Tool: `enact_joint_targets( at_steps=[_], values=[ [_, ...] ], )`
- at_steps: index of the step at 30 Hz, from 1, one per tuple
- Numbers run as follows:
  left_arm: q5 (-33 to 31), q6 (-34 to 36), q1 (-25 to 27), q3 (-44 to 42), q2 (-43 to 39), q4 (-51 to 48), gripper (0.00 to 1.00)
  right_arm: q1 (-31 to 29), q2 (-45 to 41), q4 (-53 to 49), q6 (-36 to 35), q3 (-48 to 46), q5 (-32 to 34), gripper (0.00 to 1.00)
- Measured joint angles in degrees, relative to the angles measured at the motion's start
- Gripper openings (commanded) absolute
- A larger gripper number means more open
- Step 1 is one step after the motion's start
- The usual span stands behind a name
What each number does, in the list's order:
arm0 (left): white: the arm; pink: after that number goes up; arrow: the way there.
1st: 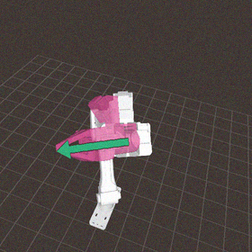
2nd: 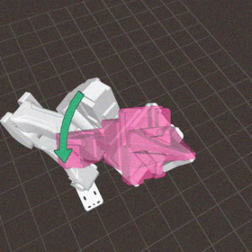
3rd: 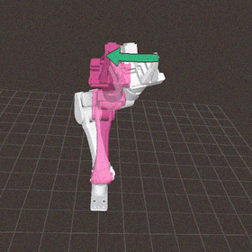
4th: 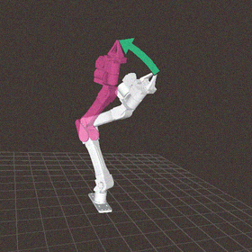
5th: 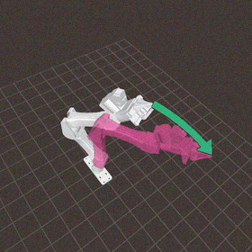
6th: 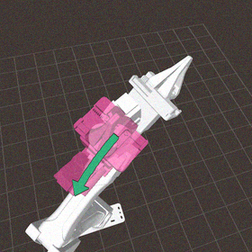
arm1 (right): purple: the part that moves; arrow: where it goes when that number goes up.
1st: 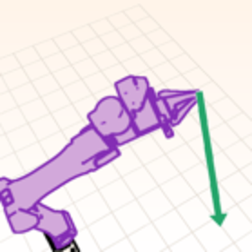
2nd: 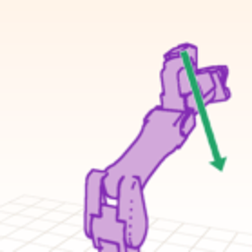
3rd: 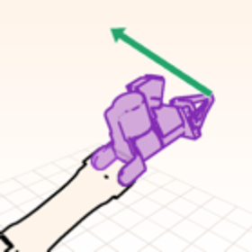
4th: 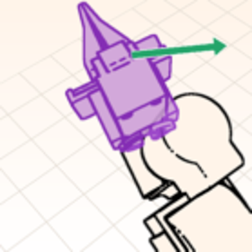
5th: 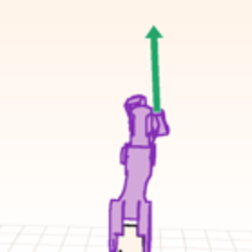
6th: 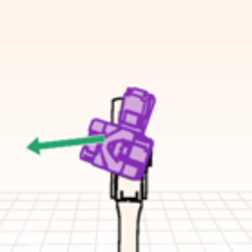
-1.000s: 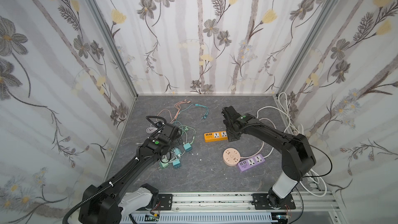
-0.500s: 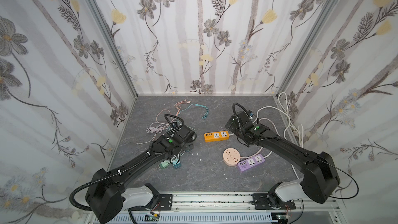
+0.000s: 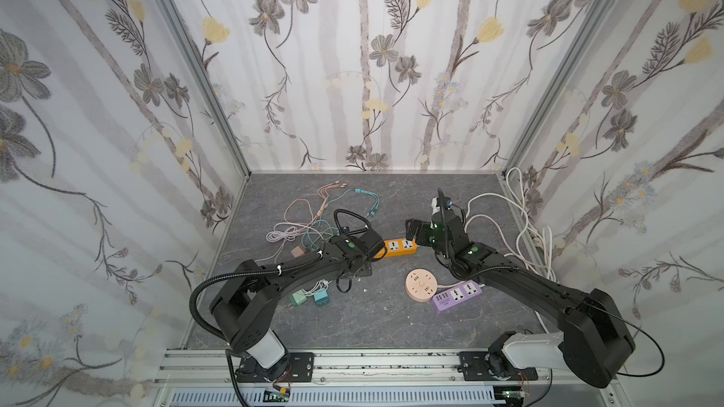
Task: Insert the plug
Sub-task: 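Grasp the teal charger with the left gripper while the right arm rises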
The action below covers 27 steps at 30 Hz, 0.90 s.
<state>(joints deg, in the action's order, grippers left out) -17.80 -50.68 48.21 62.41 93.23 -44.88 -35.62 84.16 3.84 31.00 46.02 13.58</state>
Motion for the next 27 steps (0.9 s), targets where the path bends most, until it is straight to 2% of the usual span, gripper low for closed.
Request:
enact_joint_targets(
  at_steps=[6,13,20,27],
  values=[
    [1.2,-3.3,-2.5,0.0,3.8,0.7,0.79,0.0,-1.9,5.1,-6.2,-2.8,0.3,0.99],
    [4.6,-4.5,-7.0,-1.1,5.8,4.5,0.73,0.0,-2.8,6.3,-10.3,-4.0,0.5,0.99],
    [6.1,-2.6,-10.5,-0.4,8.0,6.4,0.72,0.0,-2.4,6.8,-10.6,-3.8,0.5,0.99],
    [6.4,-0.2,-12.2,0.0,9.2,7.2,0.66,0.0,-1.3,8.8,-10.5,-3.6,0.2,0.99]
  ],
)
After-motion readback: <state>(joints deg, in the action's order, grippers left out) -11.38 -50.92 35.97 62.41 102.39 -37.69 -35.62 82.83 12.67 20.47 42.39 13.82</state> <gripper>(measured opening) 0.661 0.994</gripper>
